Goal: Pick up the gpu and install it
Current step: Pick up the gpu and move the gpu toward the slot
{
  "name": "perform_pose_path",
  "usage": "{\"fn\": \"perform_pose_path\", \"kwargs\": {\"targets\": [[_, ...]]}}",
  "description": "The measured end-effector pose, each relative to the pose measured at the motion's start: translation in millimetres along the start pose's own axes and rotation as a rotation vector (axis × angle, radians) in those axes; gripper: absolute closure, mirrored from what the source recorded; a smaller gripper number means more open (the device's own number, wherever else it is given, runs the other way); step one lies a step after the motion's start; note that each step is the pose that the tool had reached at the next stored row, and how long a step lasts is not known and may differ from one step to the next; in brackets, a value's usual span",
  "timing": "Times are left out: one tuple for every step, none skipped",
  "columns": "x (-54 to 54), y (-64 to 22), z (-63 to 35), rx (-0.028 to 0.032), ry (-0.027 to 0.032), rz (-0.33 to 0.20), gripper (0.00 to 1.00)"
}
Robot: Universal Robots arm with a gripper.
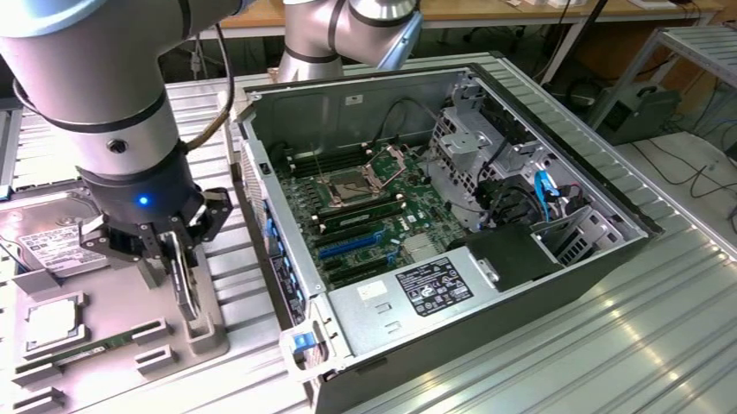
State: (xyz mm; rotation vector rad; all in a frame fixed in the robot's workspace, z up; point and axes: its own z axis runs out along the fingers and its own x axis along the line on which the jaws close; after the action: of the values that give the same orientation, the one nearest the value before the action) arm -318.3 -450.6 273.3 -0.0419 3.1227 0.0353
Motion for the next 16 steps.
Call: {"fn": "perform_pose_path", "kwargs": {"targets": [[-0.1,0.0,-2.2,-0.0001,-0.0001,0.000,0.72],[-0.1,0.1,-4.5,-0.0001,-0.0001,0.000,0.72],[-0.1,0.2,-6.6,-0.0001,-0.0002,0.000,0.72],[-0.2,0.2,-8.2,-0.0001,-0.0001,0.000,0.72],[-0.2,0.2,-9.4,0.0000,-0.0001,0.000,0.72],[-0.2,0.2,-9.8,-0.0001,-0.0002,0.001,0.72],[-0.2,0.2,-10.1,-0.0002,-0.0003,0.003,0.72],[-0.2,0.2,-10.8,0.0000,-0.0001,0.005,0.72],[-0.2,0.2,-11.7,0.0001,-0.0001,0.007,0.72],[-0.3,0.3,-12.8,0.0002,-0.0002,0.009,0.72],[-0.3,0.3,-13.8,0.0002,-0.0003,0.010,0.72],[-0.3,0.3,-15.1,0.0002,-0.0003,0.012,0.72],[-0.4,0.4,-17.2,0.0001,-0.0004,0.012,0.72],[-0.4,0.4,-19.4,0.0002,-0.0004,0.013,0.72],[-0.4,0.4,-21.2,0.0002,-0.0004,0.013,0.72],[-0.4,0.5,-23.2,0.0002,-0.0003,0.014,0.72]]}}
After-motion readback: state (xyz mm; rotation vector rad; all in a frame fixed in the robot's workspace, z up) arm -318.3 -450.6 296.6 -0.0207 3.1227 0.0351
